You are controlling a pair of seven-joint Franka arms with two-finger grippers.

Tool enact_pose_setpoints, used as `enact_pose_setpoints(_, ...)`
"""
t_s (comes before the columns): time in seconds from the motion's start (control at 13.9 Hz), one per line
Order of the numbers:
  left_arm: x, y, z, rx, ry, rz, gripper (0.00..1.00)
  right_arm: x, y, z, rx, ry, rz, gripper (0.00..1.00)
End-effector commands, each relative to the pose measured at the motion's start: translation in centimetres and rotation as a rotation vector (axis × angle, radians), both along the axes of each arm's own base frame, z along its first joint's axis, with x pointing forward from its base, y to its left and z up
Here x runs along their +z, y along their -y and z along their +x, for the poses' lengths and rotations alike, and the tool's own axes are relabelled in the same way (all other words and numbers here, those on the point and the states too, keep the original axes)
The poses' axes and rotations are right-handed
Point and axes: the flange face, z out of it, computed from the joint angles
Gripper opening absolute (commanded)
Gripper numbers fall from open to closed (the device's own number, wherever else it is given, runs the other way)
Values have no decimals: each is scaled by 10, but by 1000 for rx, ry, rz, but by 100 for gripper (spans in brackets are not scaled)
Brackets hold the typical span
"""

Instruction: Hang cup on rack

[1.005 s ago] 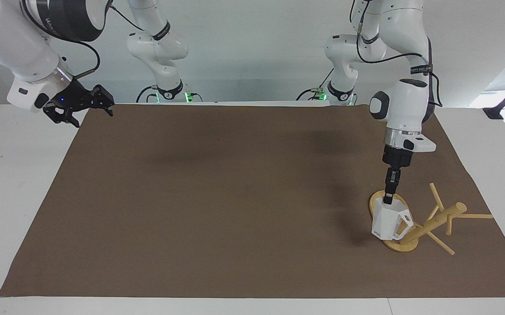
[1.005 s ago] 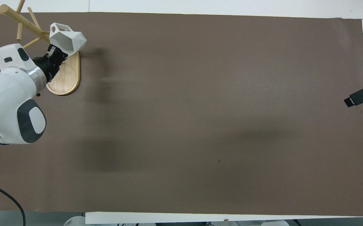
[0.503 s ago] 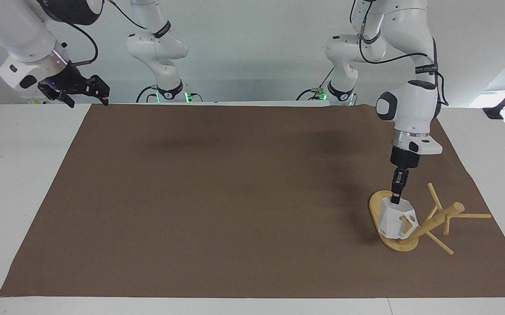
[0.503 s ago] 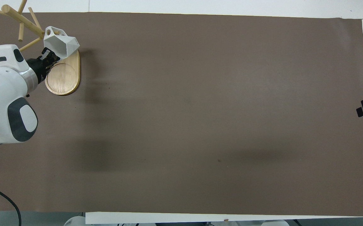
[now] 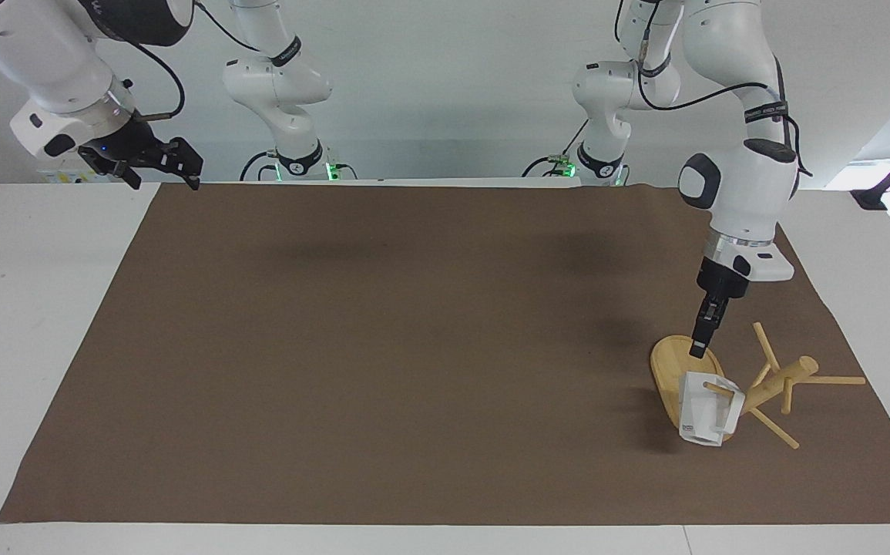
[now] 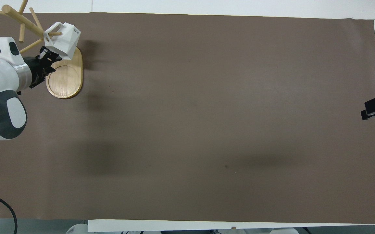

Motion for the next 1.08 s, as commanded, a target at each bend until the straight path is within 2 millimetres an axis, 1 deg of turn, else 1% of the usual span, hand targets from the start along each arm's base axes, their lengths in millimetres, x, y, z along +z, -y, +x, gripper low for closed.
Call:
enact_pose_setpoints(0.0,37,-7,-20,-52,-87,15,100,-3,4,-9,-19,10,-21,100)
enact_pose_setpoints(0.07,54,-13,-28,-93,-148,28,100,-3,7,-10,-22,11,-20,100)
enact_pose_setpoints(0.14,75,-22,-31,-137,-207,40,100,-4,9,-10,-25,8,-19,100)
enact_pose_setpoints(0.29,112,-21,-35,-236,-324,75,100,-7,10,-10,-27,5,-19,100)
enact_pose_setpoints(0.36,126,-22,-37,-297,-374,120,100,-8,9,-10,-25,5,-19,100)
enact_pose_setpoints(0.5,139,-16,-48,-446,-503,222,100,-11,9,-9,-24,11,-19,100)
enact_pose_setpoints(0.57,144,-10,-58,-527,-548,246,100,-11,9,-9,-23,11,-19,100)
enact_pose_setpoints(0.65,154,-9,-65,-633,-565,257,100,-10,9,-9,-24,16,-19,100)
enact_pose_setpoints(0.72,165,-14,-66,-708,-557,256,100,-9,10,-6,-24,34,-22,100)
enact_pose_setpoints(0.79,172,-19,-67,-779,-554,258,100,-8,10,-2,-23,63,-25,100)
enact_pose_setpoints(0.93,175,-20,-67,-858,-537,265,100,-13,9,1,-21,60,-26,100)
enact_pose_setpoints(1.01,176,-20,-66,-860,-530,268,100,-15,12,0,-27,52,-26,100)
